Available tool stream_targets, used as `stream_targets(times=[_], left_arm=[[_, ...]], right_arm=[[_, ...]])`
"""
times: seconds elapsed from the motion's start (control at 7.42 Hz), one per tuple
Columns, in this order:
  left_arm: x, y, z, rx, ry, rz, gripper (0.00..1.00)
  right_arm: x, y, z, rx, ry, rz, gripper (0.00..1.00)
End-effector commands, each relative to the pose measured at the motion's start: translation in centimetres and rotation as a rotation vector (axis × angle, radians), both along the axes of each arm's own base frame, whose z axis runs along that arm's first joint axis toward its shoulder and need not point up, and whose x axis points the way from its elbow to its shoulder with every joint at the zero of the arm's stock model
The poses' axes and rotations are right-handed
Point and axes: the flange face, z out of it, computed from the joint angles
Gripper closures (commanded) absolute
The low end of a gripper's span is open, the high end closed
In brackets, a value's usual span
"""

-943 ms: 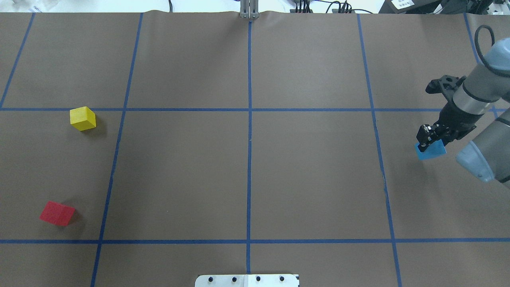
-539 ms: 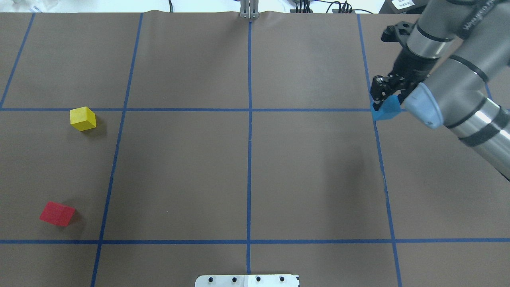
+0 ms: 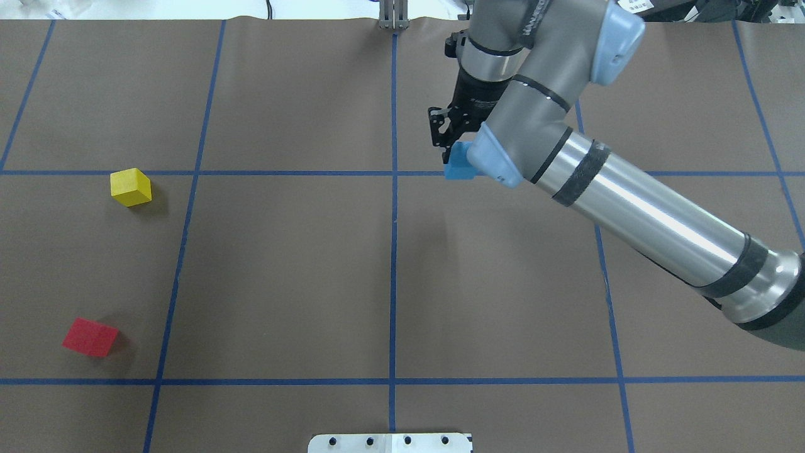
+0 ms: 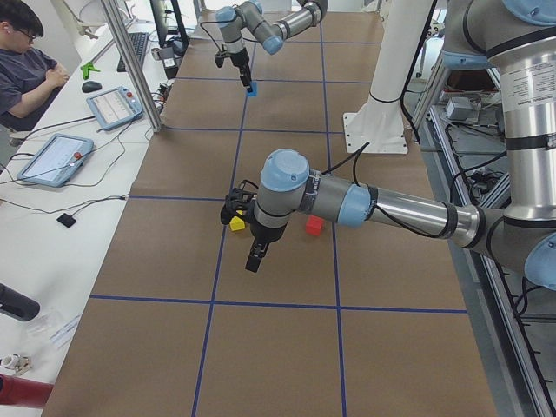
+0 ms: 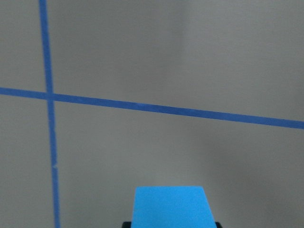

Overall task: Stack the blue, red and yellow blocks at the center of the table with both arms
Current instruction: 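Carry the blue cube with the right gripper to the table center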

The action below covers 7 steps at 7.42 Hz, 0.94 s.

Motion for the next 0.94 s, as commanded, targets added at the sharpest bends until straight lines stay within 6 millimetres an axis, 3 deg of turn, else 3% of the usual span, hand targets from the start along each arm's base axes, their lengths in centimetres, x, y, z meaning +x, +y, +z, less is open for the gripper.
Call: stream_targets(times=[0.0,0.4,0.81], left_arm=[[0.1,0.0,0.1,-0.003,0.000,0.001,0.00],[0.1,0.0,0.2,-0.004,0.000,0.001,0.00],[0.1,-0.1,0.3,-0.004,0.000,0.001,0.00]], right_arm=[[-5.6,1.9,0.0,0.022,0.023,0.005,1.00],[-9.9,3.2,-2.5,0.018,0.010,0.016,1.00],[-11.8,4.1,-1.5,0.004,0.019,0.019,1.00]])
